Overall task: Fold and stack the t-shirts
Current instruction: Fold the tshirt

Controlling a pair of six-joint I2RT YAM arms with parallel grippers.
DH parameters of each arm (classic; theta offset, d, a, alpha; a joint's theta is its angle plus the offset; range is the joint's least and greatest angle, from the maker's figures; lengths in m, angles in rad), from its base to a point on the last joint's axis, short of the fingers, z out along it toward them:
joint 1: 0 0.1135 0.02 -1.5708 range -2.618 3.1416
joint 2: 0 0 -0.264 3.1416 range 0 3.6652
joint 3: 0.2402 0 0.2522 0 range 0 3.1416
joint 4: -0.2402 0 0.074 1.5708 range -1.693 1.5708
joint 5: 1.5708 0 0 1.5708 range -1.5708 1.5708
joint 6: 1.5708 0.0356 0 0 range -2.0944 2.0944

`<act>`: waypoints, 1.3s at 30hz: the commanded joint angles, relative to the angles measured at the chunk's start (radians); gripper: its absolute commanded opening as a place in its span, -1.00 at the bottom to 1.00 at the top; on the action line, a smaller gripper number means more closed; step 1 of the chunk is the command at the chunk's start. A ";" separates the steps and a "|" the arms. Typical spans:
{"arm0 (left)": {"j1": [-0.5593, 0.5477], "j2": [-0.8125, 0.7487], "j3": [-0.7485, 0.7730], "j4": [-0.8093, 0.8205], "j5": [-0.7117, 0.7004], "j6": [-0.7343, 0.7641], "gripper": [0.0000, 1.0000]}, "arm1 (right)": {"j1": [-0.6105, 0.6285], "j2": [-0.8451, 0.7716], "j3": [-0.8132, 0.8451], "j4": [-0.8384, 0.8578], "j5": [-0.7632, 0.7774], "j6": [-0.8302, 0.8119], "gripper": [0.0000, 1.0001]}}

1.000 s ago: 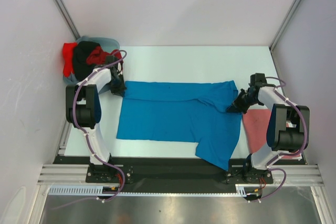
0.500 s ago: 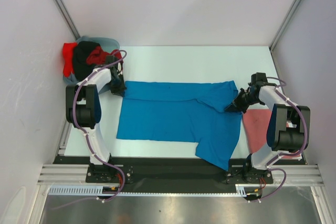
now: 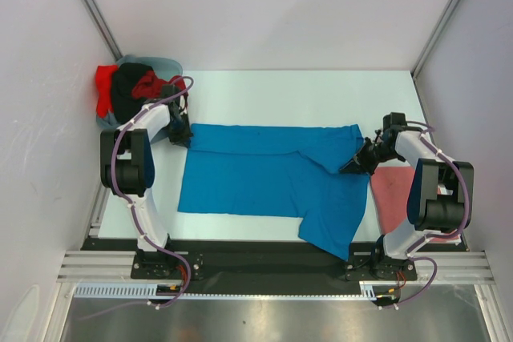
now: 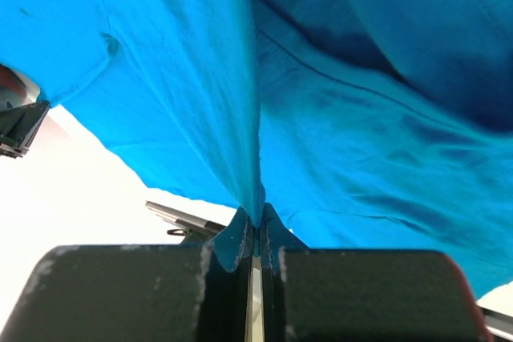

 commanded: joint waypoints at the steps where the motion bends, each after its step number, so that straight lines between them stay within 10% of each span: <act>1: 0.009 -0.022 0.030 0.003 -0.012 0.003 -0.99 | 0.005 -0.029 0.033 -0.035 -0.035 -0.005 -1.00; 39: 0.007 -0.033 0.020 0.008 -0.011 -0.011 -0.99 | 0.022 0.170 -0.077 0.076 -0.123 -0.091 -1.00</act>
